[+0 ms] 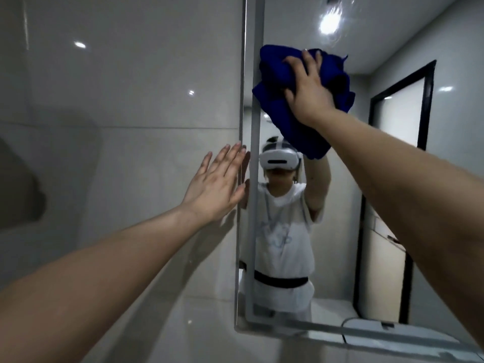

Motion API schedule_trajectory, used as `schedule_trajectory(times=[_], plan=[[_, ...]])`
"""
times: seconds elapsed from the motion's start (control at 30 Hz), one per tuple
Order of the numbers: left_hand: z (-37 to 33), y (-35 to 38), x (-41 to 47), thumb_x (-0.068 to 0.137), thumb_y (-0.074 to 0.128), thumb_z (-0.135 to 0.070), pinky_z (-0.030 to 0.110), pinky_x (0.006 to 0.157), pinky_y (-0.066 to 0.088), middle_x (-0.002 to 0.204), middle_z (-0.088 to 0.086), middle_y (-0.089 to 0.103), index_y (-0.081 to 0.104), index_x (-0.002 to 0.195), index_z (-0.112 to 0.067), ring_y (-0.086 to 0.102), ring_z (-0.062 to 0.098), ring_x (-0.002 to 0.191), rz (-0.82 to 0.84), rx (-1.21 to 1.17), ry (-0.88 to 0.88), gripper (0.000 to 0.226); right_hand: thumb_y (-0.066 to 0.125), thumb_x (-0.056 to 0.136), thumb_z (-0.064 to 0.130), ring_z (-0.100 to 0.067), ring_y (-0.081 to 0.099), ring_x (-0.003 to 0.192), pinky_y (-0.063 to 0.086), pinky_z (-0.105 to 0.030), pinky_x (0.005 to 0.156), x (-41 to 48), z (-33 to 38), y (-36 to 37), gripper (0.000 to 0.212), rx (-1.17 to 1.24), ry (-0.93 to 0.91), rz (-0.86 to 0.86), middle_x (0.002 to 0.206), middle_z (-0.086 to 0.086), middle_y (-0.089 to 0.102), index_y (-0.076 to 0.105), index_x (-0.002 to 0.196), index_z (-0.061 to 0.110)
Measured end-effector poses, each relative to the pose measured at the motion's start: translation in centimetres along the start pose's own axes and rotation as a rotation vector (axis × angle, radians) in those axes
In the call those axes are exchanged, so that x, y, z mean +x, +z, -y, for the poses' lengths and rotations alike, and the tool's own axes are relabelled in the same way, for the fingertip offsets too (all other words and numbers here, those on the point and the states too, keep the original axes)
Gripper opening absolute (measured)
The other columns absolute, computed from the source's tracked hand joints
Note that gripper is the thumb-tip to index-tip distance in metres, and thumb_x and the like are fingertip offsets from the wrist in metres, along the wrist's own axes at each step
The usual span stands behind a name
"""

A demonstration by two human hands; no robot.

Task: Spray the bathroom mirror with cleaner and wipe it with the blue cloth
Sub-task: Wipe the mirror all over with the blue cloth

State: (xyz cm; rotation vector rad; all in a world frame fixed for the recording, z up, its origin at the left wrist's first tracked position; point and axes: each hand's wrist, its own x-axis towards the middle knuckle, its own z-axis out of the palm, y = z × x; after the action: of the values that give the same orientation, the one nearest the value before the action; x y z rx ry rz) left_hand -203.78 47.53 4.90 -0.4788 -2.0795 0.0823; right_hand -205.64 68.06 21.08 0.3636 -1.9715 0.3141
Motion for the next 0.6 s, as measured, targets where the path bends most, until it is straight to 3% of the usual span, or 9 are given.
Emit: schedule_trajectory(times=[0.2,0.4,0.5,0.6], plan=[[0.3,-2.1,7.2,0.096,0.025,-0.046,0.034,0.116,-0.009,0.157,-0.001,-0.013,-0.008,0.149,-0.019,-0.01,0.011,0.144,-0.11,0.038,0.003,0.068,0.046,0.095,0.017,-0.026,-0.008,0.147,0.04,-0.047,0.098,5.1,1.1,-1.1,0.052,0.041,-0.024,-0.052,0.159,-0.006,0.003,0.028,0.143,0.024],[-0.6,-2.2,11.3,0.095,0.027,-0.05,0.033,0.114,-0.008,0.158,0.002,-0.009,-0.003,0.149,-0.017,-0.007,0.013,0.144,-0.132,-0.02,-0.104,0.07,0.046,0.095,0.021,-0.022,-0.01,0.147,0.043,-0.04,0.085,5.3,0.8,-0.8,0.049,0.078,-0.054,-0.095,0.16,-0.002,0.003,0.03,0.142,0.024],[-0.5,-1.7,11.3,0.094,0.028,-0.054,0.032,0.113,-0.008,0.157,0.004,-0.012,-0.006,0.149,-0.014,-0.007,0.015,0.145,-0.096,0.044,-0.087,0.076,0.046,0.096,0.023,-0.02,-0.01,0.147,0.039,-0.034,0.077,5.1,0.7,-0.8,0.049,0.078,-0.057,-0.108,0.16,0.001,0.004,0.03,0.141,0.026],[0.0,-2.2,11.2,0.093,0.029,-0.055,0.034,0.114,-0.007,0.157,0.005,-0.013,-0.008,0.148,-0.014,-0.007,0.015,0.145,-0.076,0.1,-0.053,0.078,0.048,0.095,0.023,-0.018,-0.009,0.147,0.035,-0.033,0.078,4.6,0.9,-0.7,0.05,0.07,-0.068,-0.108,0.159,0.002,0.006,0.031,0.141,0.027]])
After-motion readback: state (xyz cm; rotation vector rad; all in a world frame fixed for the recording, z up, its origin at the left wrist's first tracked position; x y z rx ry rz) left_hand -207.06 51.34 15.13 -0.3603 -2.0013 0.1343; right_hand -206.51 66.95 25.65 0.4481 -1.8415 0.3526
